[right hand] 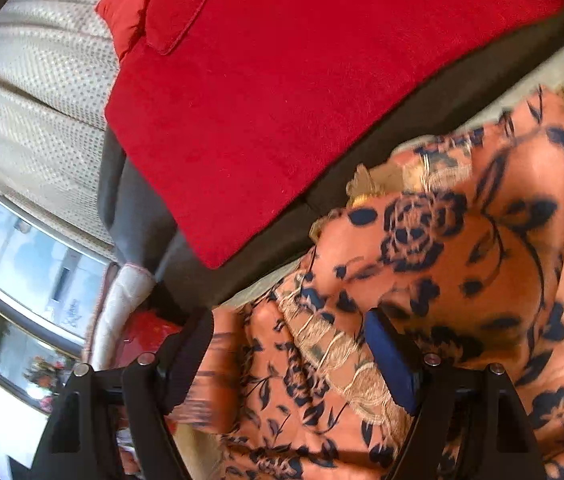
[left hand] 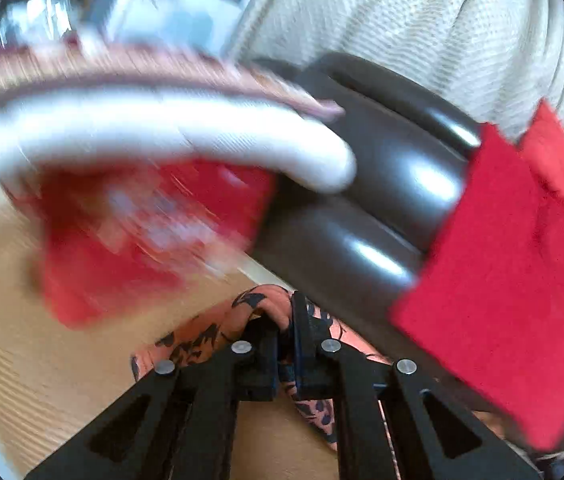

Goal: Fold small clothes

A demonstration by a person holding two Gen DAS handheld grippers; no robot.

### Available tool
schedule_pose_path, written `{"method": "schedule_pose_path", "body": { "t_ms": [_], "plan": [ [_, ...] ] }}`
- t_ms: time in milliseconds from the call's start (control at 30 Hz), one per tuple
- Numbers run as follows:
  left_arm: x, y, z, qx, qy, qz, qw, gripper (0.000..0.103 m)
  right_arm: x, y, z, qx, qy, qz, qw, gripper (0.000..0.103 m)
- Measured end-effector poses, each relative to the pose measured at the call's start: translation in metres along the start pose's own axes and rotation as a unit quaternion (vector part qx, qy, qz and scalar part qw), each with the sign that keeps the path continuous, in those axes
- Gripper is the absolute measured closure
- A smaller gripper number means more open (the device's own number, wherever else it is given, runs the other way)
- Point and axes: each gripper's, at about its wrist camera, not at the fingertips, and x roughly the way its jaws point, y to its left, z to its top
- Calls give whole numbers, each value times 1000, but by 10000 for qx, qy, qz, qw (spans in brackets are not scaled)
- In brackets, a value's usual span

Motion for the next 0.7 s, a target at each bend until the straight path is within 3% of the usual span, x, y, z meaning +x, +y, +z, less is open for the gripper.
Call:
{"method": "schedule_pose_path", "body": {
  "t_ms": [67,133,200,267,333,400,433,467,533,633,700],
  "plan": [
    [10,12,-1,-85,176,392,9990,92,12,14,9,-375,72,-493,9981,22],
    [17,25,-2,-286,493,683,9960,76,28,27,15,-865,112,-1104,9900,22],
    [15,27,-1,-408,522,820,9944,65,57,40,16,-1463,411,-1683,9739,22],
    [5,26,4,-357,203,998,9942,54,84,45,11,-1742,718,-1986,9618,22],
    [-8,17,9,-165,-205,1232,9920,34,117,43,2,-2014,982,-2476,9426,22],
    [-17,15,14,-18,-509,1335,9897,34,136,39,-7,-2323,1080,-2769,9261,23],
    [-21,18,15,34,-599,1333,9893,34,141,43,-11,-2618,924,-2959,9140,35],
    [-22,16,15,79,-650,1323,9890,34,144,44,-12,-2668,919,-3064,9091,55],
    [-32,17,18,143,-687,1266,9895,34,141,46,-9,-2512,1010,-2883,9185,92],
    [-35,7,17,244,-706,1021,9920,34,120,57,-3,-2284,884,-2402,9393,96],
    [-44,-1,16,371,-772,765,9934,34,100,74,-3,-2173,783,-1747,9571,96]
  ]
}}
